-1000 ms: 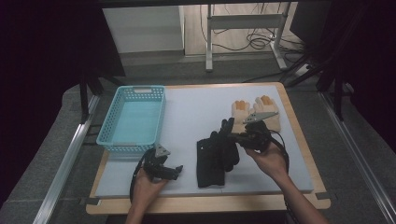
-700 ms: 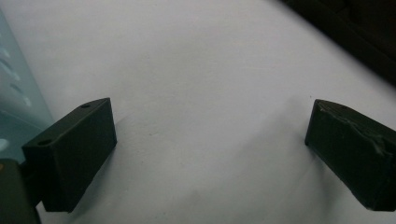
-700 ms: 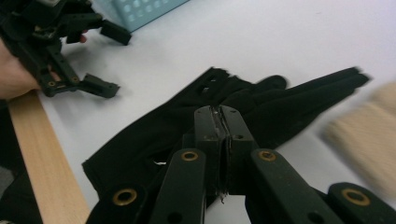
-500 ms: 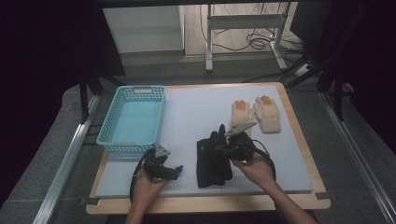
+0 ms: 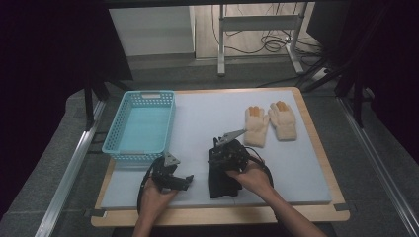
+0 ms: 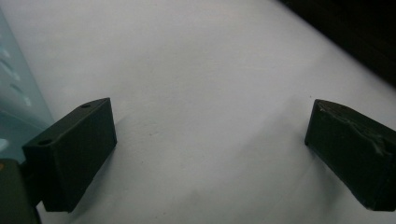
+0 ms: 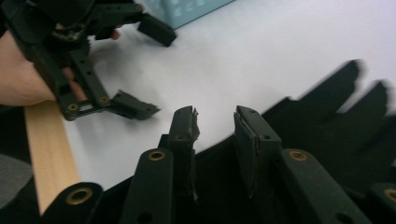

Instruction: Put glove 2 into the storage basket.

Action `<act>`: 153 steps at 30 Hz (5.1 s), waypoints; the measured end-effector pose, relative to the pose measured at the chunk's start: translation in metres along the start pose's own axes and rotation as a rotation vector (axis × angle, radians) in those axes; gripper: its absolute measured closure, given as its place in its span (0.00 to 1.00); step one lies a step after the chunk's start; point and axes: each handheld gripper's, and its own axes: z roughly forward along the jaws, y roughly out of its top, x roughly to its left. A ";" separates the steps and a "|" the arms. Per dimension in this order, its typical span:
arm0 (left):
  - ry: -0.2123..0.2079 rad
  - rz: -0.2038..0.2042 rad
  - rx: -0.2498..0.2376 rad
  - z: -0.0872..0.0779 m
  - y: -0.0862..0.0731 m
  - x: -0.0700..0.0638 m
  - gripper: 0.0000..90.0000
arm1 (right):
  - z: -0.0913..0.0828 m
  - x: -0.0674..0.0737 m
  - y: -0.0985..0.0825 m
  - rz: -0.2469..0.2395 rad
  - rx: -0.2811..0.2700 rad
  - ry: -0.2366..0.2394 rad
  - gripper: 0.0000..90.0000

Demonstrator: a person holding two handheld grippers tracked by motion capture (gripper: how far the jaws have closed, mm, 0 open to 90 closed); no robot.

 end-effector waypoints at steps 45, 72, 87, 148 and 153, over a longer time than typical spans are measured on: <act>0.001 0.001 0.004 0.000 0.000 0.000 0.03 | 0.030 -0.036 -0.031 -0.002 0.040 -0.055 0.82; 0.000 -0.001 0.001 0.000 0.000 0.000 0.03 | -0.023 -0.012 -0.026 0.080 0.011 -0.118 0.98; 0.000 -0.003 0.000 0.000 0.000 0.000 0.03 | -0.047 0.008 -0.013 0.102 0.008 -0.105 0.98; -0.001 0.003 0.004 0.000 0.000 0.000 0.03 | 0.011 -0.051 -0.001 0.148 -0.012 -0.275 0.95; -0.001 0.003 0.003 0.000 0.000 0.000 0.03 | 0.000 -0.052 0.000 0.148 -0.003 -0.327 0.95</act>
